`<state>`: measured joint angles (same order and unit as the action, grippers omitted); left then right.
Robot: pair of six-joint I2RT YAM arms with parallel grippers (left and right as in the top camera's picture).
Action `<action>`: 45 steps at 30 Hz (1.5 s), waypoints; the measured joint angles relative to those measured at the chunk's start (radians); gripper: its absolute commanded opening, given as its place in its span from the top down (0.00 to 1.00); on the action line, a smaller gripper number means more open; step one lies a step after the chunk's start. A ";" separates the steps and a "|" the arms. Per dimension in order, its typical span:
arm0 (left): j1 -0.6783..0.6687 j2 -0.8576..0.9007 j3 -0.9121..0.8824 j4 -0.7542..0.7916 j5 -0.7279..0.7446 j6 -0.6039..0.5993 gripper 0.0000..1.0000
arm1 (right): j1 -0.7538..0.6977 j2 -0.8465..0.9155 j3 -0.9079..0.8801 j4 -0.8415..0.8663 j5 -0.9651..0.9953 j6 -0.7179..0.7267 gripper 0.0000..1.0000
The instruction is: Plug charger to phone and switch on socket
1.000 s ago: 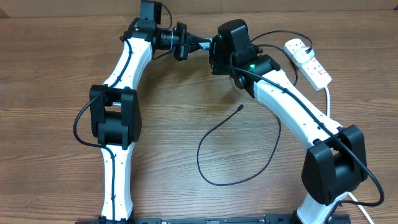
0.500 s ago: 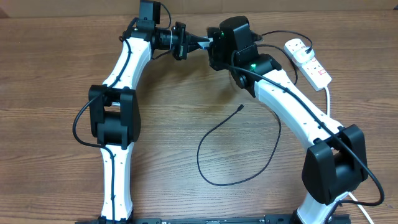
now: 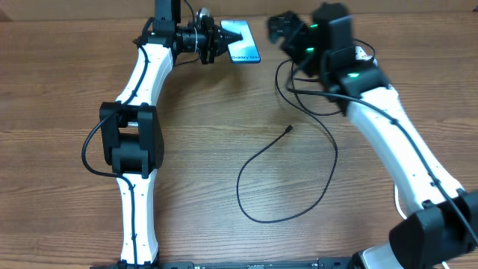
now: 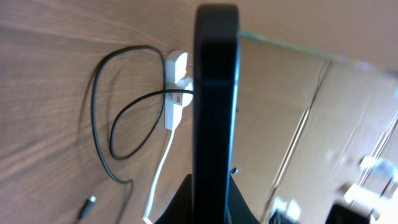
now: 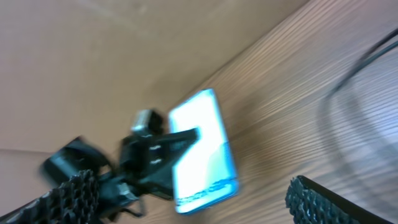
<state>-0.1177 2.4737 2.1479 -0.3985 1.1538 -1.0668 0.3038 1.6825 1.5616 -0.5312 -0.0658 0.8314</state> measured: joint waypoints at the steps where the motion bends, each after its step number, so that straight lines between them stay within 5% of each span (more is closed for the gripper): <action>1: 0.000 0.000 0.002 0.003 0.008 0.038 0.96 | -0.016 -0.005 0.003 -0.038 0.000 -0.038 0.08; 9: -0.012 -0.005 0.080 -0.107 -0.023 0.316 0.96 | -0.103 -0.002 0.004 -0.251 -0.087 -0.238 0.13; 13: -0.025 -0.032 0.187 -0.422 -0.232 0.500 0.96 | -0.134 0.004 0.021 -0.367 -0.127 -0.322 0.13; 17: -0.058 -0.063 0.343 -0.685 -0.603 0.655 0.96 | -0.137 0.045 0.106 -0.484 -0.146 -0.396 0.13; 22: -0.120 -0.103 0.487 -0.777 -0.910 0.771 0.96 | -0.137 0.098 0.202 -0.568 -0.156 -0.466 0.00; 29: -0.184 -0.132 0.510 -0.818 -1.045 0.820 0.96 | -0.121 0.129 0.211 -0.578 -0.167 -0.499 0.00; 36: -0.188 -0.132 0.510 -0.828 -1.079 0.832 0.96 | -0.064 0.129 0.137 -0.522 -0.153 -0.456 0.38; 45: -0.188 -0.132 0.510 -0.836 -1.086 0.832 0.96 | 0.014 0.201 -0.043 -0.488 -0.019 -0.209 0.48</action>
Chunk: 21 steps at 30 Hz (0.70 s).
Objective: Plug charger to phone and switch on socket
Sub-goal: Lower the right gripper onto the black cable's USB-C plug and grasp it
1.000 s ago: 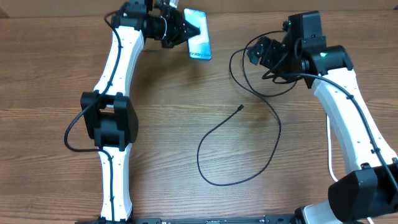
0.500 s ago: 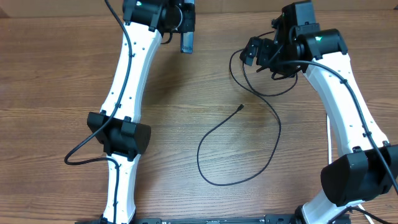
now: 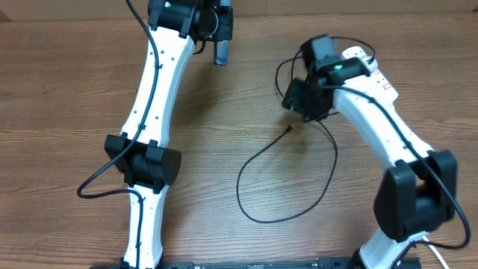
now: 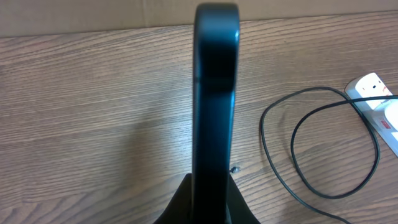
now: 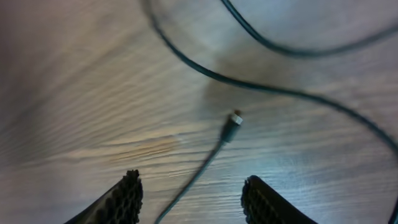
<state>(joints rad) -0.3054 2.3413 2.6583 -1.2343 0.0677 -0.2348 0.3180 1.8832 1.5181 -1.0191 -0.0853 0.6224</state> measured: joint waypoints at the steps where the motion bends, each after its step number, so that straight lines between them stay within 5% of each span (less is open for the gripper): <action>1: 0.000 0.000 0.000 0.000 -0.003 0.000 0.96 | 0.015 0.012 -0.016 0.003 0.026 0.036 0.49; 21: 0.000 0.000 0.000 -0.001 -0.013 0.000 0.96 | 0.101 0.173 -0.034 0.016 0.189 0.183 0.49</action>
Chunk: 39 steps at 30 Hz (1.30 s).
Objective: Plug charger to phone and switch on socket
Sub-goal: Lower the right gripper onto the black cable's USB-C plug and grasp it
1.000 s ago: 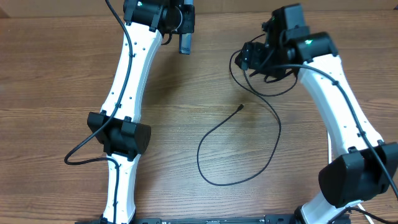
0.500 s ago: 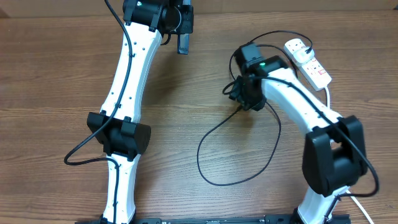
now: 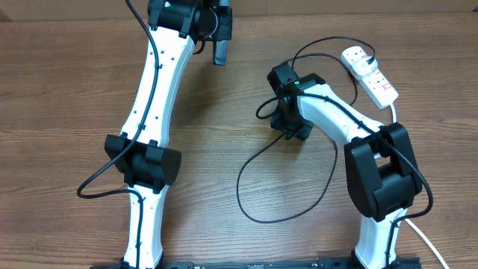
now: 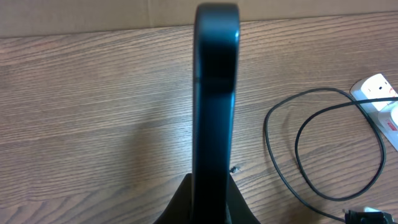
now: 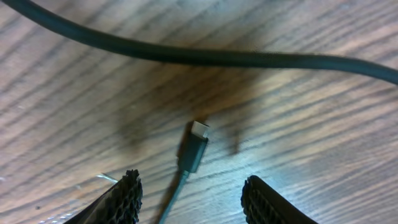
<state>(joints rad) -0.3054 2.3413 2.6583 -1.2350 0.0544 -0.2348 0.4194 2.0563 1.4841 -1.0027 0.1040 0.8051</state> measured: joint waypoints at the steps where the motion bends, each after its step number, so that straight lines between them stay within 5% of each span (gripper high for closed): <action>1: 0.000 0.000 0.000 0.000 0.000 0.000 0.96 | 0.000 0.000 0.000 -0.004 0.000 0.002 0.49; 39: 0.000 0.000 0.000 0.000 -0.004 0.000 0.96 | -0.007 0.005 -0.068 0.082 -0.026 0.031 0.77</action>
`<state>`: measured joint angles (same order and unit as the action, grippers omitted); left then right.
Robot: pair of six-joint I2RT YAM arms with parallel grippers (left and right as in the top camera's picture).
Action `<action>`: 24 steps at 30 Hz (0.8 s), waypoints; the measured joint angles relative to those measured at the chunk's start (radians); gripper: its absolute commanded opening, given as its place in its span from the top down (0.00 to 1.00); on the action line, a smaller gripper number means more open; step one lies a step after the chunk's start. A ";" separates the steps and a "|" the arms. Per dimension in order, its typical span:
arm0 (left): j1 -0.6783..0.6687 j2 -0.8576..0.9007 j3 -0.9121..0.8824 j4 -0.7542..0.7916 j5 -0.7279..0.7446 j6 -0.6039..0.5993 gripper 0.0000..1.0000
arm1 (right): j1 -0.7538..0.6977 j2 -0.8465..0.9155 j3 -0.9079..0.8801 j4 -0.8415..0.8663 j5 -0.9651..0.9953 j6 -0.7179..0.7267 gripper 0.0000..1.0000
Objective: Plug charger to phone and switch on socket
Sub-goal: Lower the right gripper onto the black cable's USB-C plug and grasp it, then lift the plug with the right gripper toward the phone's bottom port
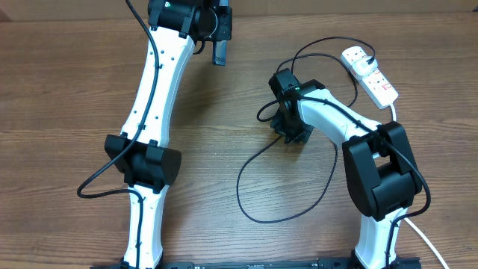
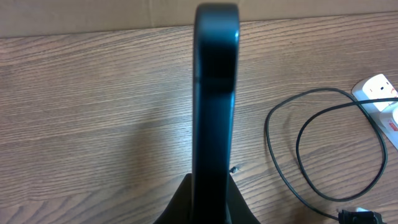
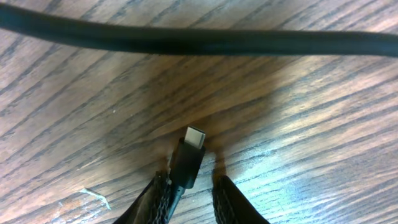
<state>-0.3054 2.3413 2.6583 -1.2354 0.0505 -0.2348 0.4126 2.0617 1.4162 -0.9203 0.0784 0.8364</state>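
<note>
The dark phone [image 2: 216, 93] stands edge-on in my left gripper [image 2: 211, 190], which is shut on its lower end; the overhead view shows the phone [image 1: 221, 51] held at the back of the table. The black charger cable [image 1: 328, 172] loops across the table's middle. Its plug [image 3: 188, 158] lies on the wood, metal tip pointing away. My right gripper [image 3: 191, 186] is down on the table with its fingers drawn in on both sides of the plug, the left pad [image 3: 163, 193] against it. From overhead, this gripper [image 1: 293, 134] hides the plug.
A white socket strip [image 1: 370, 71] with a charger plugged in lies at the back right, also visible at the edge of the left wrist view [image 2: 379, 93]. Another stretch of the cable [image 3: 186, 43] runs just beyond the plug. A cardboard wall borders the table's far edge.
My right gripper's fingers, then wide open either side of the plug, have closed in around it and sit nearer to it. The left arm and phone have not moved.
At first my left gripper held the phone flat at the back with the right gripper high beside it. Then the phone stood edge-on and the right gripper was open above the plug. It was lower over the plug after that, and now it is shut on it.
</note>
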 measured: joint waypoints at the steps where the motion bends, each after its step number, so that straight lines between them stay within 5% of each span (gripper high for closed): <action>1: 0.000 0.000 0.000 0.000 0.000 0.000 0.96 | 0.000 0.000 0.000 0.000 0.000 0.000 0.77; 24: 0.000 0.000 0.000 0.000 0.000 0.000 0.96 | 0.000 0.000 0.000 0.000 -0.046 0.001 0.96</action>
<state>-0.3054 2.3413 2.6583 -1.2354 0.0505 -0.2348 0.4122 2.0621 1.4162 -0.9199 0.0326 0.8371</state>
